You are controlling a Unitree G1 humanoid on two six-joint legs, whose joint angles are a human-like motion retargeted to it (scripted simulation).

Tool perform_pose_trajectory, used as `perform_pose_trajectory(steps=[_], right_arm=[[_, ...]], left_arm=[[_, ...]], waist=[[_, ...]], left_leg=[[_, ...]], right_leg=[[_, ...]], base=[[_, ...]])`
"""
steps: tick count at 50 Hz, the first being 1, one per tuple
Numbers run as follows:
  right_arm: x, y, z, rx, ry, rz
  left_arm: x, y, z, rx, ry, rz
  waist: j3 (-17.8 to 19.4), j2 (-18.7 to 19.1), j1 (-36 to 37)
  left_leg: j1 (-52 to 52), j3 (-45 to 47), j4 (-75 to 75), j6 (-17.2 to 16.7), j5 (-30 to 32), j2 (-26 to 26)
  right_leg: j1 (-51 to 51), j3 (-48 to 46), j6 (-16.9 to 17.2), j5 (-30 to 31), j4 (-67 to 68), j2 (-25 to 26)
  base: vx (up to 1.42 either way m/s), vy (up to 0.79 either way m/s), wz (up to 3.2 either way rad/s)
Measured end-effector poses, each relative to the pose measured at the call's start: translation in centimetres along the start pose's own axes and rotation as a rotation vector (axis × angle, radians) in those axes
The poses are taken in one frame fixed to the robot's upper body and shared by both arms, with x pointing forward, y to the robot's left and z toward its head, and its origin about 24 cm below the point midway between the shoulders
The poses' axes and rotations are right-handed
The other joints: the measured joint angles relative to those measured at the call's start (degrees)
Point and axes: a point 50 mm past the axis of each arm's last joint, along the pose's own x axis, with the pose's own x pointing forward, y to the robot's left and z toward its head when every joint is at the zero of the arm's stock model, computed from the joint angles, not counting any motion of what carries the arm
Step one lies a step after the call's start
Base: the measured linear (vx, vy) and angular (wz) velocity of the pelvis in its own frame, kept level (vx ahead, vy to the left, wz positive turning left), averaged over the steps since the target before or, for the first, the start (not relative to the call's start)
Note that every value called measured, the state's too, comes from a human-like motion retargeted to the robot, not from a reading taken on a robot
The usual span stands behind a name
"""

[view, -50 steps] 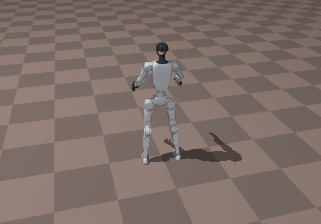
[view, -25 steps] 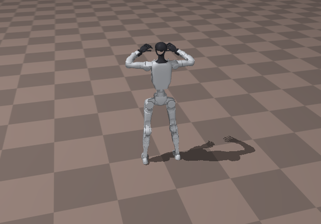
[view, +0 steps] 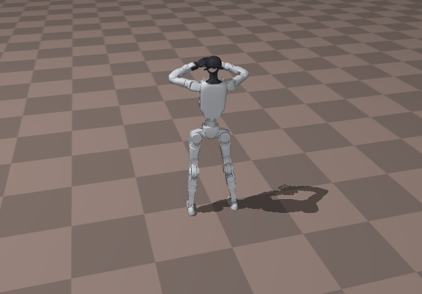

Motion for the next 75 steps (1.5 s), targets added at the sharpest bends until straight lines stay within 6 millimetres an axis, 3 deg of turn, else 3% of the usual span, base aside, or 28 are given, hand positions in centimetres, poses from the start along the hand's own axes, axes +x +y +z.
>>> perform_pose_trajectory(steps=[2,5,7,9,12,14,15,17,20,23,26,31,35,40,43,46,49,53,57,58,62,65,67,69,71,73,75], right_arm=[[0.8,0.4,0.5,0.026,-0.036,0.008],[0.5,1.3,0.8,0.054,-0.049,0.043],[-1.0,1.9,0.4,0.069,-0.012,0.094],[-3.7,2.4,-0.5,0.065,0.073,0.157],[-9.6,2.7,-2.1,0.016,0.285,0.275],[-13.6,2.2,-3.7,-0.056,0.44,0.371],[-15.1,1.7,-4.6,-0.102,0.501,0.413],[-17.4,1.0,-6.3,-0.144,0.628,0.44],[-20.8,0.8,-8.0,-0.149,0.793,0.511],[-21.8,1.4,-7.8,-0.117,0.826,0.525],[-20.7,1.9,-6.7,-0.1,0.772,0.469],[-17.8,1.9,-4.2,-0.053,0.688,0.277],[-13.7,3.6,-3.9,0.066,0.621,0.08],[-8.9,8.1,-4.0,0.312,0.634,-0.116],[-7.4,10.6,-3.4,0.515,0.704,-0.247],[-6.0,11.6,-2.4,0.697,0.744,-0.401],[-4.3,10.6,-2.0,0.765,0.718,-0.541],[-2.7,7.7,-2.4,0.762,0.652,-0.712],[-2.4,6.2,-3.3,0.758,0.654,-0.822],[-2.5,6.2,-3.5,0.754,0.671,-0.835],[-4.1,8.8,-3.6,0.782,0.811,-0.806],[-6.5,13.5,-2.0,0.904,0.989,-0.701],[-8.9,17.8,0.4,1.016,1.146,-0.571],[-12.0,22.1,4.1,1.116,1.319,-0.401],[-15.1,25.8,9.1,1.203,1.503,-0.21],[-18.0,28.6,15.1,1.285,1.678,0.022],[-20.8,30.1,21.7,1.337,1.825,0.296]], left_arm=[[1.3,-0.6,-0.3,-0.012,-0.034,-0.007],[1.2,-1.3,-0.9,-0.008,-0.016,-0.033],[-0.3,-1.3,-1.7,0.01,0.052,-0.055],[-2.9,-1.0,-2.5,0.029,0.158,-0.064],[-8.5,-0.4,-3.3,0.072,0.391,-0.06],[-14.1,0.0,-2.9,0.111,0.619,-0.012],[-17.9,0.9,-1.6,0.166,0.777,-0.011],[-24.1,4.0,3.2,0.313,1.098,-0.045],[-29.2,7.4,8.6,0.496,1.439,-0.131],[-29.5,9.2,10.0,0.6,1.491,-0.168],[-27.3,8.5,7.3,0.581,1.333,-0.155],[-21.7,3.7,0.7,0.322,1.002,-0.088],[-18.8,-2.8,-3.3,-0.001,0.895,0.013],[-18.9,-12.1,-6.4,-0.419,1.037,0.124],[-20.9,-18.3,-6.3,-0.625,1.245,0.188],[-24.3,-24.2,-3.5,-0.821,1.529,0.265],[-28.1,-29.2,1.9,-0.993,1.868,0.352],[-32.6,-33.6,12.3,-1.138,2.386,0.449],[-34.7,-34.5,23.2,-1.18,2.847,0.354],[-34.8,-34.3,25.4,1.155,-2.87,-0.307],[-34.1,-33.2,32.1,1.015,-2.717,-0.226],[-33.1,-32.6,35.1,0.98,-2.627,-0.266],[-32.6,-32.4,36.4,0.976,-2.581,-0.284],[-32.3,-32.2,37.3,0.942,-2.561,-0.282],[-32.2,-32.2,37.5,0.889,-2.569,-0.266],[-32.0,-32.5,37.2,0.879,-2.582,-0.234],[-31.8,-33.1,36.3,0.873,-2.61,-0.197]], waist=[[-0.5,-0.68,0.71],[0.09,-1.44,1.7],[1.03,-1.83,1.91],[2.26,-2.15,2.14],[3.83,-1.93,2.38],[4.29,0.07,1.41],[4.59,1.51,-0.1],[5.4,1.69,-5.8],[5.3,1.64,-10.56],[5.19,0.48,-11.87],[5.58,-1.17,-10.21],[6.93,-3.75,-3.92],[6.83,-3.26,-1.02],[6.0,-2.67,-0.07],[6.46,-2.66,0.54],[7.12,-2.63,0.71],[7.97,-2.47,0.61],[8.65,-2.32,0.73],[8.55,-2.7,1.66],[8.47,-2.87,1.99],[8.27,-3.66,3.6],[8.25,-4.26,4.89],[8.31,-4.59,5.75],[8.46,-4.72,6.52],[8.73,-4.79,7.01],[8.94,-4.85,7.07],[8.99,-4.68,6.7]], left_leg=[[-1.0,0.31,1.45,0.88,-0.88,-0.14],[-0.11,0.13,0.03,0.16,0.19,-0.1],[0.23,0.19,-0.1,-0.14,0.3,-0.09],[0.59,0.15,-0.14,-0.4,0.37,-0.11],[0.73,0.01,-0.22,-1.06,0.53,-0.01],[0.2,-0.15,-0.07,-1.54,0.62,0.37],[-0.18,-0.29,0.03,-1.75,0.68,0.54],[-1.08,-0.85,0.22,-1.83,0.88,0.42],[-2.26,-1.33,0.4,-1.83,1.25,0.27],[-2.97,-1.63,0.43,-1.83,1.63,0.22],[-3.22,-1.76,0.37,-1.77,1.91,0.13],[-2.59,-1.27,0.15,-1.18,2.06,-0.29],[-1.93,-0.91,0.08,-0.62,1.99,-0.11],[-1.66,-0.91,0.2,0.12,1.92,0.0],[-1.5,-0.81,0.37,0.38,1.86,0.08],[-1.48,-0.41,0.42,0.5,1.88,0.27],[-1.43,0.37,0.44,0.53,1.86,0.57],[-1.21,1.89,0.24,0.57,1.8,1.09],[-0.82,3.4,-0.11,0.68,1.64,1.53],[-0.71,3.71,-0.21,0.71,1.59,1.62],[-0.32,4.55,-0.64,0.91,1.49,1.82],[-0.11,4.66,-0.95,1.12,1.47,1.83],[0.01,4.5,-1.12,1.23,1.44,1.8],[0.22,4.27,-1.29,1.16,1.36,1.76],[0.48,3.97,-1.5,1.06,1.29,1.69],[0.65,3.54,-1.7,1.18,1.3,1.6],[0.76,3.01,-1.9,1.33,1.33,1.48]], right_leg=[[-1.03,-0.06,0.12,-0.59,1.32,-0.15],[-0.27,0.22,-0.04,0.14,0.16,-0.08],[-0.01,0.22,0.12,0.22,0.2,-0.09],[0.34,0.1,0.42,0.28,0.31,-0.14],[0.58,-0.22,0.85,0.49,0.31,-0.09],[0.26,-0.5,0.86,0.77,0.24,0.3],[0.03,-0.7,0.86,0.91,0.2,0.46],[-0.48,-1.33,0.86,1.03,0.28,0.41],[-1.33,-1.87,0.86,1.3,0.39,0.32],[-1.9,-2.1,0.86,1.51,0.47,0.21],[-2.25,-2.05,0.86,1.54,0.72,0.03],[-2.34,-1.15,0.63,1.33,1.26,-0.36],[-2.0,-0.54,-0.18,1.27,1.24,-0.09],[-1.68,-0.35,-1.16,1.16,1.1,0.11],[-1.54,-0.19,-1.62,1.09,1.17,0.23],[-1.72,0.23,-2.07,1.18,1.17,0.46],[-2.17,1.03,-2.61,1.29,1.27,0.84],[-2.97,2.57,-3.36,1.48,1.36,1.51],[-3.59,4.08,-3.88,1.57,1.28,2.12],[-3.69,4.38,-3.95,1.58,1.23,2.23],[-3.83,5.09,-4.05,1.58,0.96,2.5],[-3.71,5.07,-3.98,1.5,0.75,2.5],[-3.53,4.81,-3.82,1.38,0.68,2.41],[-3.22,4.44,-3.44,1.2,0.66,2.31],[-2.88,4.01,-3.04,0.98,0.71,2.16],[-2.6,3.5,-2.94,0.74,0.81,2.0],[-2.33,2.9,-2.89,0.48,0.9,1.8]], base=[[0.0,0.0,0.0],[0.0,0.0,0.0],[0.0,0.0,0.0],[0.0,0.0,0.0],[0.0,0.0,0.0],[0.0,0.0,0.0],[-0.03,-0.02,0.19],[-0.03,0.0,0.24],[-0.01,0.0,0.07],[0.0,0.0,0.0],[-0.03,-0.01,0.0],[-0.05,0.0,-0.11],[-0.03,-0.01,-0.08],[0.0,0.0,0.0],[0.0,0.0,0.0],[0.0,0.0,0.0],[0.0,0.0,-0.23],[0.01,0.0,-0.34],[0.03,0.0,-0.34],[0.04,0.0,-0.28],[0.02,0.0,-0.11],[0.0,0.0,0.0],[0.0,0.0,0.0],[0.05,0.01,0.13],[0.05,0.02,0.17],[0.05,0.02,0.21],[0.04,0.02,0.25]])
